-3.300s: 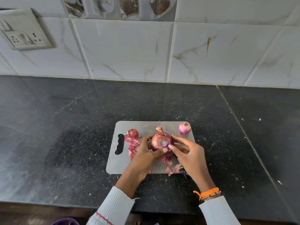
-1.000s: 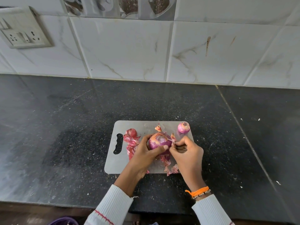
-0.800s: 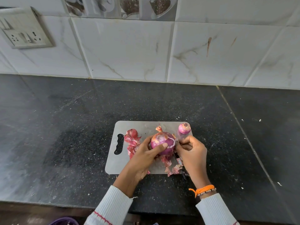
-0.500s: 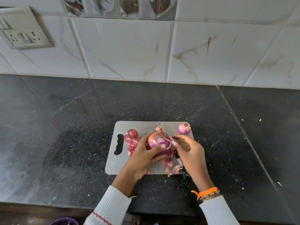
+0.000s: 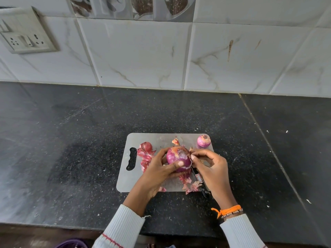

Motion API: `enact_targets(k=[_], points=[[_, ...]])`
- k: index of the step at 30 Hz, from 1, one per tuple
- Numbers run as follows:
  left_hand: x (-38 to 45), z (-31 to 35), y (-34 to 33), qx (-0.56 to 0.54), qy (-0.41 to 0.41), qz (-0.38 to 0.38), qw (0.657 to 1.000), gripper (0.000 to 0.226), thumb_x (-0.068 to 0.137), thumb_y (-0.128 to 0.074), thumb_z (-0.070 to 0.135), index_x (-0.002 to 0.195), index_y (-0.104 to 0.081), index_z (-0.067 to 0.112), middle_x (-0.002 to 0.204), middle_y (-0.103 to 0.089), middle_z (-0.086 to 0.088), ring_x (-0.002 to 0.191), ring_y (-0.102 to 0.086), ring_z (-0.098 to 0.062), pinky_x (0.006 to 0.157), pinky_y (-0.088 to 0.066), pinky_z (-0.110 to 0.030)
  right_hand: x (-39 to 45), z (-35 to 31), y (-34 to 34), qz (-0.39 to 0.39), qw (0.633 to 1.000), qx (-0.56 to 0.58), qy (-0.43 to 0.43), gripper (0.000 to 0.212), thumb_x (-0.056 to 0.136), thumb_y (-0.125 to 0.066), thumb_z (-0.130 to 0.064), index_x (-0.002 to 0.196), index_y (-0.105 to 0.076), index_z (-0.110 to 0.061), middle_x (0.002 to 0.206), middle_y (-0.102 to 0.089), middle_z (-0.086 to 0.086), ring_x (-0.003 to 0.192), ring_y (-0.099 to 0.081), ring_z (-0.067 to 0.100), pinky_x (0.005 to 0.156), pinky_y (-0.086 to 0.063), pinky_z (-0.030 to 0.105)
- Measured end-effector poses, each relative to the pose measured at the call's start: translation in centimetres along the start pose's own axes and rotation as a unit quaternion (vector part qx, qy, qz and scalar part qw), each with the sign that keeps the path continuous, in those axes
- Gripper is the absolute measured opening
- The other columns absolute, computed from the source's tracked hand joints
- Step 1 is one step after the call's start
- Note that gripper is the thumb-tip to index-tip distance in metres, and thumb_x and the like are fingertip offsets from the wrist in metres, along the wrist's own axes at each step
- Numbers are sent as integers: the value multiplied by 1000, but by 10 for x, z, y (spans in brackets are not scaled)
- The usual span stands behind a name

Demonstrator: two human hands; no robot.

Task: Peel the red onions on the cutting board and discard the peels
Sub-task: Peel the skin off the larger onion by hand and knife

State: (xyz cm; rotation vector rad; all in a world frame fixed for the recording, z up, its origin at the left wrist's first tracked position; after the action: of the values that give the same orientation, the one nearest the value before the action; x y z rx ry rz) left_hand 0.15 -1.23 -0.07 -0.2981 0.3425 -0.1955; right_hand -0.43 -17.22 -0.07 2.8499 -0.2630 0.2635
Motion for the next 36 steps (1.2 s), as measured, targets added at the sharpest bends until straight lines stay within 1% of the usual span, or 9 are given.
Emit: enact_targets(k=[3, 5, 8, 13, 21, 26, 28, 30, 36], points=[[0, 0, 0, -8, -1, -1, 1000, 46, 79, -66, 5, 121, -50, 10, 112, -61, -11, 95, -67, -21, 72, -59, -29, -1, 1, 0, 2, 1000, 21, -15, 7, 82, -68, -15, 89, -70, -17, 87, -72, -4, 85, -68, 10, 76, -58, 32], [-1, -1, -1, -14, 2, 0, 1000, 50, 74, -68, 10, 120, -50, 9, 110, -62, -10, 93, -67, -20, 72, -59, -29, -1, -2, -1, -14, 1000, 22, -9, 11, 79, -71, -18, 90, -69, -18, 89, -71, -5, 87, -67, 8, 76, -56, 25], [0, -3, -1, -12, 5, 3, 1000, 58, 69, -69, 16, 123, -50, 7, 112, -62, -11, 96, -67, -22, 76, -59, -32, -1, -7, -4, -16, 999, -23, 29, 10, 77, -72, -10, 85, -70, -16, 87, -70, -8, 87, -65, 5, 77, -52, 17], [-1, -4, -1, -20, 20, -7, 1000, 43, 83, -63, 5, 123, -48, 10, 112, -61, -10, 97, -67, -23, 78, -58, -32, -3, -6, -3, 22, 999, -38, 11, 13, 78, -70, -6, 81, -69, -18, 81, -69, -10, 80, -64, 1, 70, -51, 12], [-2, -4, -1, -50, 31, -14, 998, 46, 85, -58, -1, 128, -45, 10, 112, -60, -8, 99, -65, -22, 79, -58, -33, -2, 2, -5, 60, 997, -40, -9, 13, 74, -70, 3, 71, -62, -6, 78, -67, -4, 78, -65, 4, 68, -54, 18], [-2, -3, -1, -126, 44, -11, 991, 41, 84, -56, -2, 122, -50, 13, 112, -58, -10, 97, -65, -24, 72, -59, -32, -1, 4, -5, 94, 985, 91, -112, 16, 77, -65, 6, 68, -53, -1, 77, -66, 8, 73, -65, 17, 64, -56, 28], [-2, -2, -2, -172, 53, -10, 984, 42, 82, -57, -2, 120, -51, 13, 113, -57, -11, 97, -64, -26, 69, -60, -33, -2, 3, -7, 94, 952, 230, -177, 17, 82, -58, 9, 71, -50, 0, 81, -64, 13, 79, -66, 19, 65, -58, 25], [-2, -1, -2, -205, 60, -13, 977, 43, 80, -57, -1, 120, -51, 13, 113, -56, -12, 94, -65, -26, 68, -59, -34, -3, 2, -8, 89, 931, 285, -208, 16, 84, -54, 9, 75, -52, -3, 82, -63, 12, 83, -66, 20, 67, -58, 25], [-1, 0, -4, -144, 34, 0, 989, 46, 83, -58, -1, 125, -47, 15, 117, -55, -14, 95, -66, -24, 68, -59, -30, 1, -3, -6, 50, 995, 46, -69, 28, 83, -49, 11, 73, -64, -10, 90, -61, 7, 85, -65, 25, 72, -58, 35]])
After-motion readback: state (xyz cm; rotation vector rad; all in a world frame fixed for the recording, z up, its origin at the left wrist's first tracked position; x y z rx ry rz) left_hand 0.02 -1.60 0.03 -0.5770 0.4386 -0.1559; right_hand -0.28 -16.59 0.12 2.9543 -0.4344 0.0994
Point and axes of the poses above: each hand's wrist, its own x-axis towards the middle knuckle, its own y-axis out of the back of the hand, z = x × y, the point moved 2 cm from there along x, towards the middle knuckle
